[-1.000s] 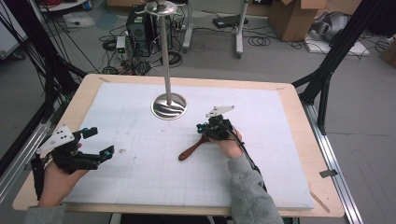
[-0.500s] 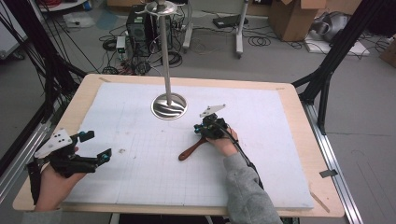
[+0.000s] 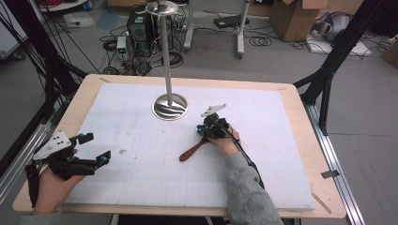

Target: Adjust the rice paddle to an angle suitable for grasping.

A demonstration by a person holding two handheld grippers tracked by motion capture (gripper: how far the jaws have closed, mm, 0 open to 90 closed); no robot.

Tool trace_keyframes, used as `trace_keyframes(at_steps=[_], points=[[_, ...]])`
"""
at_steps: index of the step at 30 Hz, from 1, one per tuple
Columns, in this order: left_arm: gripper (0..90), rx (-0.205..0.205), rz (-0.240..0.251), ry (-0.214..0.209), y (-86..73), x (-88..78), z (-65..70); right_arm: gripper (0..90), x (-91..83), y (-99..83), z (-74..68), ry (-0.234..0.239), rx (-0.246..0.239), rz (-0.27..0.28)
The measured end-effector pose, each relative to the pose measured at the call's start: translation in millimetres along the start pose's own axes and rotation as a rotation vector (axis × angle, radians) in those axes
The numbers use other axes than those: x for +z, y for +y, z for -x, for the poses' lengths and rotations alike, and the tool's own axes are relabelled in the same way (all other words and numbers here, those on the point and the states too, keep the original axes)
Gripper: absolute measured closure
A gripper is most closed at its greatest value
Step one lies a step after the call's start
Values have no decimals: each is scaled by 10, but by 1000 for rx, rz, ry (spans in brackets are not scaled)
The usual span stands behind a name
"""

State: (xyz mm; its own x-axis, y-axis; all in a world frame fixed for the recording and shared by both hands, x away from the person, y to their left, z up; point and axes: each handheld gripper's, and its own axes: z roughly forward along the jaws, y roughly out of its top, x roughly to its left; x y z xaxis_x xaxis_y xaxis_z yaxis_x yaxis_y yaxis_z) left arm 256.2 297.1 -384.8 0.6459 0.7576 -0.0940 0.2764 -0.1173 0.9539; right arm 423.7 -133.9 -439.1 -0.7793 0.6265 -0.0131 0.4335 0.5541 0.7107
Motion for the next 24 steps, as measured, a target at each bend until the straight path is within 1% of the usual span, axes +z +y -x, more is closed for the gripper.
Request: trace_keyframes(at_steps=[9, 14, 19, 21, 22, 24], points=[[17, 4, -3, -3, -2, 3, 2, 896, 1, -1, 1, -6, -10, -4], [17, 4, -4, -8, 1, 16, -3, 896, -12, -10, 9, -2, 0, -11], [17, 7, -3, -10, 21, 36, -20, 896, -53, -25, 14, -3, 13, -32], [17, 8, 10, -11, 36, 38, -23, 896, -76, -27, -1, -14, 3, -45], [17, 4, 20, -16, 55, 42, -28, 896, -98, -25, -30, -36, -37, -62], [17, 7, 22, -18, 61, 49, -32, 896, -103, -26, -40, -40, -37, -67]])
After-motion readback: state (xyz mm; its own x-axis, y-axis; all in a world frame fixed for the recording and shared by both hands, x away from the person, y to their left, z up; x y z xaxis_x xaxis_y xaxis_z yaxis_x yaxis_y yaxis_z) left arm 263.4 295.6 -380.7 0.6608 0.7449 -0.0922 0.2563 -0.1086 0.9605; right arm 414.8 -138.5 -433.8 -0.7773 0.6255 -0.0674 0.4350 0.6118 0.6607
